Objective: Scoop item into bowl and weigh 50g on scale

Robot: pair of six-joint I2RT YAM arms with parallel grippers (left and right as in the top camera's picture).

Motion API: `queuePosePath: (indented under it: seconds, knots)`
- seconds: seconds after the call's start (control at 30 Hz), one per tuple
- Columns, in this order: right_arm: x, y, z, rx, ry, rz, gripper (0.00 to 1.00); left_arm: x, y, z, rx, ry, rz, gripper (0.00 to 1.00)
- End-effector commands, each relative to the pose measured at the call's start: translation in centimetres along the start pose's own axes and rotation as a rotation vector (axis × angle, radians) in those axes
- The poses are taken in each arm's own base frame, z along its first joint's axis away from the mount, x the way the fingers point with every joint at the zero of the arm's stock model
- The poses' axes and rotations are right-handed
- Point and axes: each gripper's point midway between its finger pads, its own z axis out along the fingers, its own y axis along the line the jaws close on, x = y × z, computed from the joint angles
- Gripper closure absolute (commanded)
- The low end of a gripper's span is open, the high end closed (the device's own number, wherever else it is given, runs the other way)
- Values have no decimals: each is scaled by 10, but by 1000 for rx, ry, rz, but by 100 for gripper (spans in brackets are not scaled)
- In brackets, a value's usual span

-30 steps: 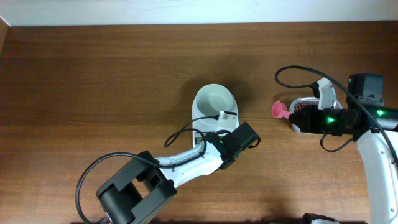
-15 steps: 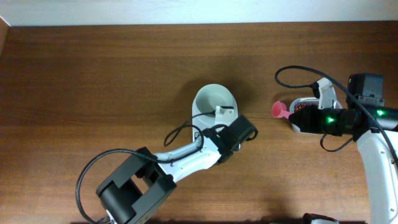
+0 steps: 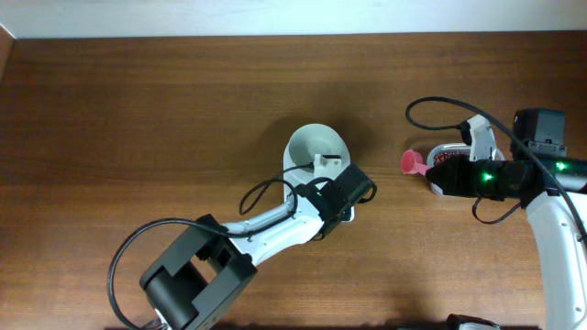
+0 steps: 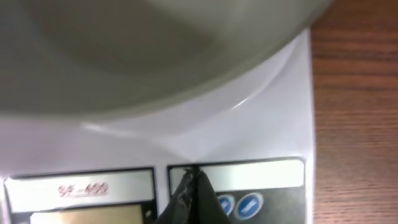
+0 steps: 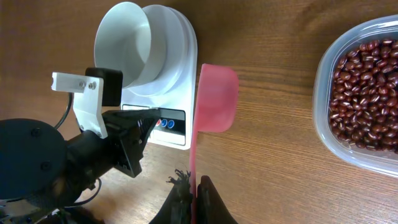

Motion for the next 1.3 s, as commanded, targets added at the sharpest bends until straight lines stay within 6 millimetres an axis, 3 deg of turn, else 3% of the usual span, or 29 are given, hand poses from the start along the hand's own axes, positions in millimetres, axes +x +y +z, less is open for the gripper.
queuePosePath:
  seconds: [0.0, 0.57, 0.8, 1.27]
  knots:
    - [-2, -1, -3, 10, -12, -12, 96, 50, 33, 27, -107, 150, -6, 100]
    - [0, 0, -3, 10, -5, -7, 96, 72, 15, 22, -41, 225, 25, 100]
    - [2, 0, -3, 9, 3, -1, 96, 67, 29, 27, -77, 222, -61, 100]
    - [2, 0, -3, 9, 3, -2, 96, 60, 36, 30, -104, 183, -64, 100]
